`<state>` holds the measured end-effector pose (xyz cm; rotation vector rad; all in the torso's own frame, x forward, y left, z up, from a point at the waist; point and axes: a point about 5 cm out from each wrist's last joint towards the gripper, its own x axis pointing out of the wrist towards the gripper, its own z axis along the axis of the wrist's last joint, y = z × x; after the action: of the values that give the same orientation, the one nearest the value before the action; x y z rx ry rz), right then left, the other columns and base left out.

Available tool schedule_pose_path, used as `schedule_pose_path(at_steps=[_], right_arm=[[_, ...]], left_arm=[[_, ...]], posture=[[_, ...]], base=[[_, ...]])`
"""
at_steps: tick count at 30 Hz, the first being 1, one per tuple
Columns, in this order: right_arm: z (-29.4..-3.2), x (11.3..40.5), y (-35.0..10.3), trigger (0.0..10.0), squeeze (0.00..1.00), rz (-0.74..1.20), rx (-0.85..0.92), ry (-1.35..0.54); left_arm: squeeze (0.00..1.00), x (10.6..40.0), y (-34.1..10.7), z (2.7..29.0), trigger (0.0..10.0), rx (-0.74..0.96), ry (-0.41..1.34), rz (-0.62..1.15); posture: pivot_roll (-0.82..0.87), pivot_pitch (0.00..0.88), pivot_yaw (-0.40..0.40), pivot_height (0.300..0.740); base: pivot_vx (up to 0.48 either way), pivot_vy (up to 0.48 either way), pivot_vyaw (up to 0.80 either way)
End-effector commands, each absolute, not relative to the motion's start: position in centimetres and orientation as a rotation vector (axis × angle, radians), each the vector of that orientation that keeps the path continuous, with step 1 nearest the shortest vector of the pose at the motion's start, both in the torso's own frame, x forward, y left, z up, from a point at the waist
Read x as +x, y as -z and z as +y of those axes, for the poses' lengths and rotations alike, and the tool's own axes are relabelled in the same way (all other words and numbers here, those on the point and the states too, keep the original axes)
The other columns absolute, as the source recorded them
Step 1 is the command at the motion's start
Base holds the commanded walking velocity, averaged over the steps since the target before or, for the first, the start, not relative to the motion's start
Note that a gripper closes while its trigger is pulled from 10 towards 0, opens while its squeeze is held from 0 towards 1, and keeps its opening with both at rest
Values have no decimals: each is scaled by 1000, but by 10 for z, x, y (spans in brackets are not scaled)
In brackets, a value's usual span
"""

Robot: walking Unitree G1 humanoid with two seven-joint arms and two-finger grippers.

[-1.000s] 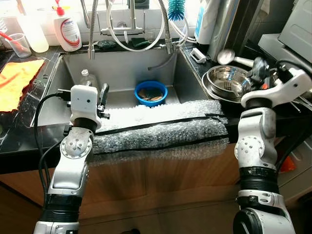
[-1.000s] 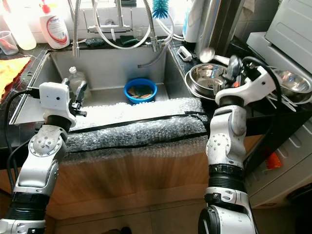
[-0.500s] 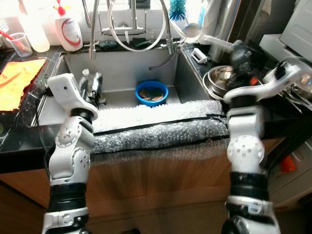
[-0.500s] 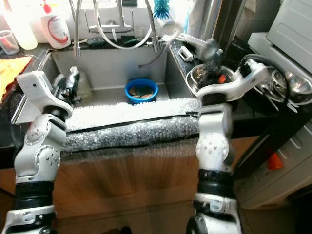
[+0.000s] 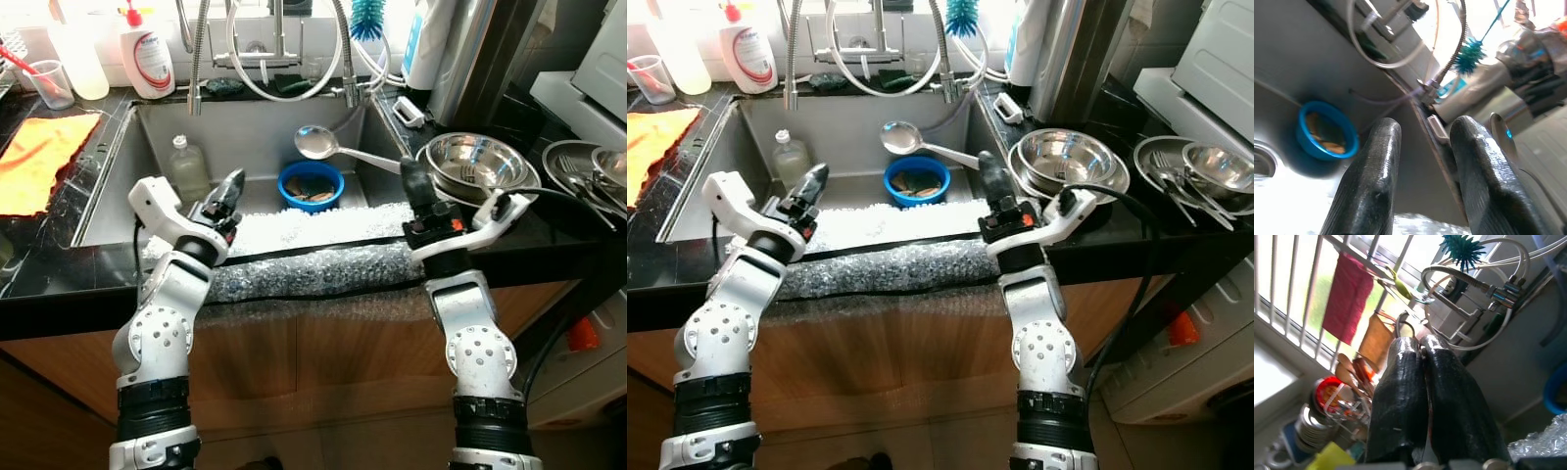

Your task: Kitchen organization

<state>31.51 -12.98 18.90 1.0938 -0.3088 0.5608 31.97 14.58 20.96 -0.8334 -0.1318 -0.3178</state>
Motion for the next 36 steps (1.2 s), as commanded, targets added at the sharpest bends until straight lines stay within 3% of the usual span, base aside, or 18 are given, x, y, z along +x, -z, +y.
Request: schedule_pose_path(at_steps=[1, 36], right_arm=[[-127, 312, -188, 10000, 0, -299, 1116, -600], [-111, 299, -169, 10000, 0, -154, 1175, -773]], left_arm=[[0, 317, -217, 138, 10000, -816, 382, -136], [0, 308, -219, 111, 10000, -806, 542, -109]], posture=[[4, 44, -14, 740], [1, 43, -23, 740]], base=[[0, 0, 0], [0, 0, 0]])
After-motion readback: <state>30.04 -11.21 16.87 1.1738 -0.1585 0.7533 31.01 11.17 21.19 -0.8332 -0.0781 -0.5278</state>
